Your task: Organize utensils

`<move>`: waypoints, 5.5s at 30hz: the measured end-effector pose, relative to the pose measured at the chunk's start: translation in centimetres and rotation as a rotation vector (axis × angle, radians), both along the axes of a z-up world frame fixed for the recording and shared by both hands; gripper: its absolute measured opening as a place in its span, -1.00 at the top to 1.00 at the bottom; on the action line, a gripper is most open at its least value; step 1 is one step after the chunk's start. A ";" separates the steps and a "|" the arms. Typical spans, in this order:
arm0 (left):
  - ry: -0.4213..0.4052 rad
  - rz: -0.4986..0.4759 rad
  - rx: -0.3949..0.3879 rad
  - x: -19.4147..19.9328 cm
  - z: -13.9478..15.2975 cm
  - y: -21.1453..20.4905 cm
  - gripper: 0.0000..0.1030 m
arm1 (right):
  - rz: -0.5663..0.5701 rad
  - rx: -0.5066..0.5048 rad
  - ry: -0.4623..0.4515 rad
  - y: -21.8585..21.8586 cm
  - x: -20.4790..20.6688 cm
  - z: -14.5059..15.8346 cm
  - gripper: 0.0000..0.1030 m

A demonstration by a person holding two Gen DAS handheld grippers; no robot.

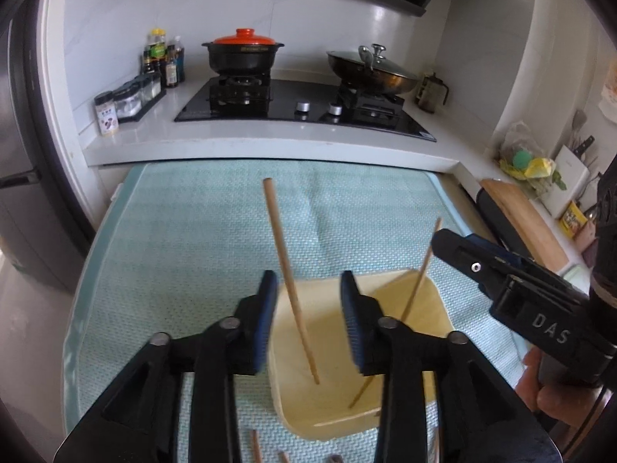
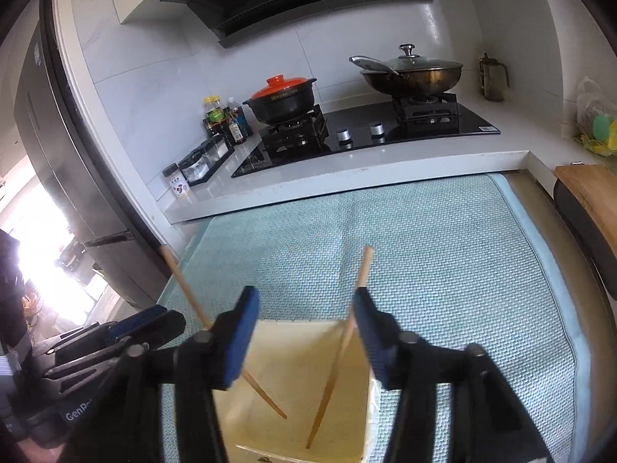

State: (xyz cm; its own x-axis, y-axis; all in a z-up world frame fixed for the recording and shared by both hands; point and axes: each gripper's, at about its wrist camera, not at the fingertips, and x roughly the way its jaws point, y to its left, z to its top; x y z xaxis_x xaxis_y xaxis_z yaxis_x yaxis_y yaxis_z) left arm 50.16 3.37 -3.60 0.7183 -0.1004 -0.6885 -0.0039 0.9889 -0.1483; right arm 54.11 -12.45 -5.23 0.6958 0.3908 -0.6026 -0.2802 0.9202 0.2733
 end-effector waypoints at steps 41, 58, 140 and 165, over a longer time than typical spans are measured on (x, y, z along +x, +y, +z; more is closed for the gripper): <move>0.172 0.181 0.112 -32.2 -17.2 7.9 -0.97 | -0.242 -0.366 0.070 -15.5 -34.9 -14.9 -0.45; 0.220 0.204 0.119 -30.9 -18.5 7.8 -0.99 | -0.240 -0.337 0.142 -13.9 -35.0 -17.2 -0.55; 0.291 -0.144 0.156 -8.3 -16.5 2.8 0.61 | -0.068 -0.307 0.314 -7.6 -14.7 -16.0 0.84; -0.122 -0.134 -0.034 -19.6 -0.1 6.2 0.93 | 0.003 -0.030 -0.025 -10.1 -23.7 -0.1 0.88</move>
State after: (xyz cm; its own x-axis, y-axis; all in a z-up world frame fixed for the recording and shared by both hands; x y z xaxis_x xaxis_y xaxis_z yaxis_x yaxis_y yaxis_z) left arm 30.56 9.62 -3.70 0.7749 -0.2227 -0.5915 0.1477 0.9738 -0.1731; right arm 30.40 -22.51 -5.33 0.7096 0.3751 -0.5965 -0.2898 0.9270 0.2382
